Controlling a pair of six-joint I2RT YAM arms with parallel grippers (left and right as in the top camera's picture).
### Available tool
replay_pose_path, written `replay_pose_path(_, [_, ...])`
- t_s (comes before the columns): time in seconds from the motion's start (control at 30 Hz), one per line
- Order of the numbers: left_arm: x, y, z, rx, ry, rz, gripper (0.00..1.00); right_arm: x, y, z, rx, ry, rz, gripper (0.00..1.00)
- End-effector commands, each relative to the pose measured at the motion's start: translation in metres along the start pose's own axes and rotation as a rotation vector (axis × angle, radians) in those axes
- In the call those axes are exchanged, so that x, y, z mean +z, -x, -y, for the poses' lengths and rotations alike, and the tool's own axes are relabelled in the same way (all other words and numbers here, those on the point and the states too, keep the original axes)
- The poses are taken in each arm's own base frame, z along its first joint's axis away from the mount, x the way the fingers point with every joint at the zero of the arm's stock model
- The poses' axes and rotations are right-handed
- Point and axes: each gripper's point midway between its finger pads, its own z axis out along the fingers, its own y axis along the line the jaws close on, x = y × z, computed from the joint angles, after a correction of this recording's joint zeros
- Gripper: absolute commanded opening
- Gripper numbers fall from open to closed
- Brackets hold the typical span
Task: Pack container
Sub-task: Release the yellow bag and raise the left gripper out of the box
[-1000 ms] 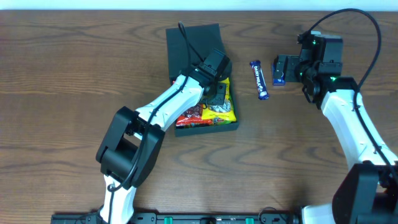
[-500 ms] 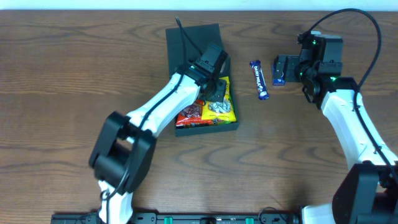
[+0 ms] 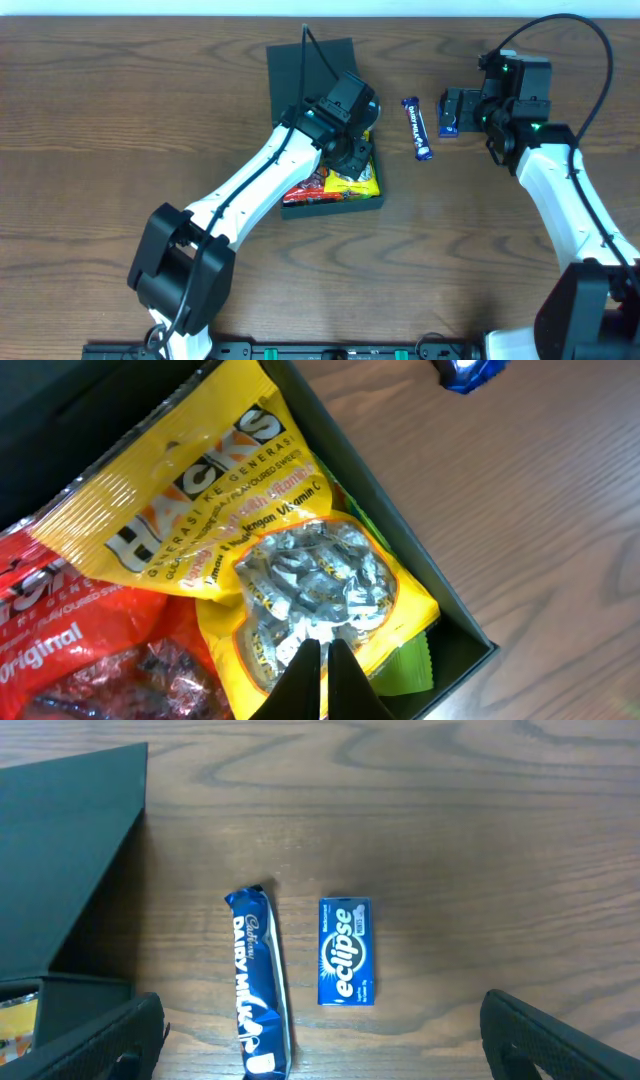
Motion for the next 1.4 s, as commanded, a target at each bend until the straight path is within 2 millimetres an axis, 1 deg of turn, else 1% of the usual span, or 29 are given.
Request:
replay_pose_path(0.0, [0.025,-0.01,-0.003,0.034,-0.005,-0.064,0.06,-0.002,0.005,0.006,0.02,-0.01,0.012,0.99])
replay_pose_path(0.13, [0.053,-0.027,-0.001,0.019,-0.047,-0.145,0.06,-0.002,0.005,0.006,0.02,-0.011,0.012,0.99])
replay_pose_path(0.2, [0.062,-0.032,0.0,0.021,-0.064,-0.171,0.06,-0.002,0.005,0.006,0.02,-0.011,0.012,0.99])
replay_pose_path(0.3, [0.068,-0.037,0.003,0.03,-0.083,-0.191,0.06,-0.002,0.005,0.006,0.02,-0.011,0.012,0.99])
replay_pose_path(0.4, [0.067,-0.036,0.003,0.031,-0.083,-0.187,0.06,-0.002,0.005,0.006,0.02,-0.011,0.012,0.99])
replay_pose_path(0.47, [0.066,-0.035,0.003,0.03,-0.083,-0.183,0.06,-0.002,0.005,0.006,0.02,-0.011,0.012,0.99])
replay_pose_path(0.57, [0.058,-0.028,0.003,0.031,-0.084,-0.16,0.06,-0.002,0.005,0.006,0.02,-0.011,0.012,0.99])
replay_pose_path(0.63, [0.047,-0.017,0.005,0.035,-0.086,-0.125,0.06,-0.002,0.005,0.006,0.02,-0.011,0.012,0.99])
replay_pose_path(0.73, [0.019,0.006,0.003,0.039,-0.08,-0.038,0.06,-0.002,0.005,0.006,0.02,-0.011,0.012,0.99])
replay_pose_path(0.8, [-0.003,0.022,-0.006,0.037,-0.039,0.032,0.06,-0.002,0.005,0.006,0.019,-0.011,0.011,0.99])
replay_pose_path(0.87, [-0.024,0.035,-0.022,0.026,0.029,0.097,0.06,-0.002,0.004,0.005,0.014,-0.009,0.006,0.99])
replay_pose_path(0.93, [-0.04,0.042,-0.04,0.003,0.087,0.14,0.06,-0.001,0.002,0.004,0.006,-0.008,-0.001,0.99])
replay_pose_path(1.0, [-0.05,0.044,-0.06,-0.03,0.12,0.158,0.06,-0.001,-0.001,0.002,-0.004,-0.005,-0.014,0.99])
replay_pose_path(1.13, [-0.052,0.039,-0.098,-0.139,0.148,0.146,0.06,0.005,-0.01,-0.004,-0.043,0.006,-0.048,0.99])
replay_pose_path(1.17, [-0.051,0.038,-0.104,-0.153,0.144,0.142,0.06,0.008,-0.013,-0.006,-0.047,0.009,-0.057,0.99])
replay_pose_path(1.27, [-0.05,0.034,-0.117,-0.192,0.119,0.131,0.06,0.018,-0.023,-0.012,-0.058,0.018,-0.091,0.98])
replay_pose_path(1.37, [-0.051,0.032,-0.127,-0.213,0.128,0.126,0.06,0.03,-0.035,-0.018,-0.074,0.03,-0.129,0.95])
